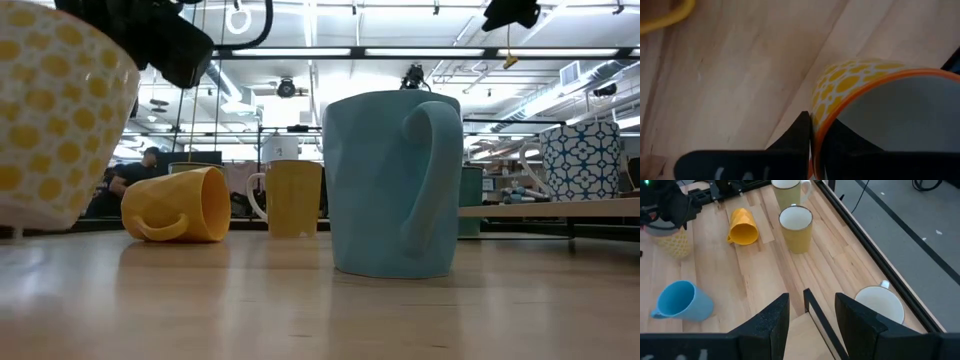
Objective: Place coffee mugs
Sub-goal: Put the yellow patterned mug on the shelf
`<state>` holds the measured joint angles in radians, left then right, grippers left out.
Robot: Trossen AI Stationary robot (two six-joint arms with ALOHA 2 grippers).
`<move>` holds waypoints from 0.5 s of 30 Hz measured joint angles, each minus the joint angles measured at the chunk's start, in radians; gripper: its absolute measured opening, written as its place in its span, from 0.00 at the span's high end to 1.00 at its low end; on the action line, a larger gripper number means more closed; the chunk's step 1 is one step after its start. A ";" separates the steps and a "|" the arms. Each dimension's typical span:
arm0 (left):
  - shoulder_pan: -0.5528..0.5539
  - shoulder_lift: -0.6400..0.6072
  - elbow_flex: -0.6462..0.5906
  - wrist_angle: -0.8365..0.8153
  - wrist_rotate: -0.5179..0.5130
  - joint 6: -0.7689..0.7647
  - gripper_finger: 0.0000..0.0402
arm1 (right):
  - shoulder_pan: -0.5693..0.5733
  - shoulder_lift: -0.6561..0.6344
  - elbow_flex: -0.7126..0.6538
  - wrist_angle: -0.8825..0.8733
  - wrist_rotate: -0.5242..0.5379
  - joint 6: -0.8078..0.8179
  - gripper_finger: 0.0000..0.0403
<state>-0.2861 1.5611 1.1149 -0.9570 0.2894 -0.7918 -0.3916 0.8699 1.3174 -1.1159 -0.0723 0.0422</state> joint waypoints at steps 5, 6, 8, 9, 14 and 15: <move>0.022 -0.054 0.007 -0.003 0.000 -0.008 0.93 | 0.000 -0.016 0.000 -0.002 0.000 0.007 0.59; 0.029 -0.059 0.016 -0.007 0.000 -0.008 0.93 | 0.000 -0.017 0.000 -0.002 0.000 0.007 0.59; 0.046 -0.065 0.054 -0.013 0.002 -0.001 0.93 | 0.000 -0.016 0.000 -0.002 0.000 0.007 0.59; 0.056 -0.067 0.082 -0.025 0.000 0.014 0.93 | 0.000 -0.016 0.000 -0.002 0.000 0.007 0.59; 0.114 -0.070 0.237 -0.048 -0.041 0.103 0.93 | 0.000 -0.013 0.000 -0.002 0.000 0.007 0.59; 0.128 -0.070 0.272 -0.047 -0.057 0.114 0.93 | 0.000 -0.013 0.000 -0.002 0.000 0.007 0.59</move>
<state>-0.1577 1.4914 1.3866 -1.0042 0.2321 -0.6782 -0.3916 0.8568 1.3174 -1.1179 -0.0719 0.0490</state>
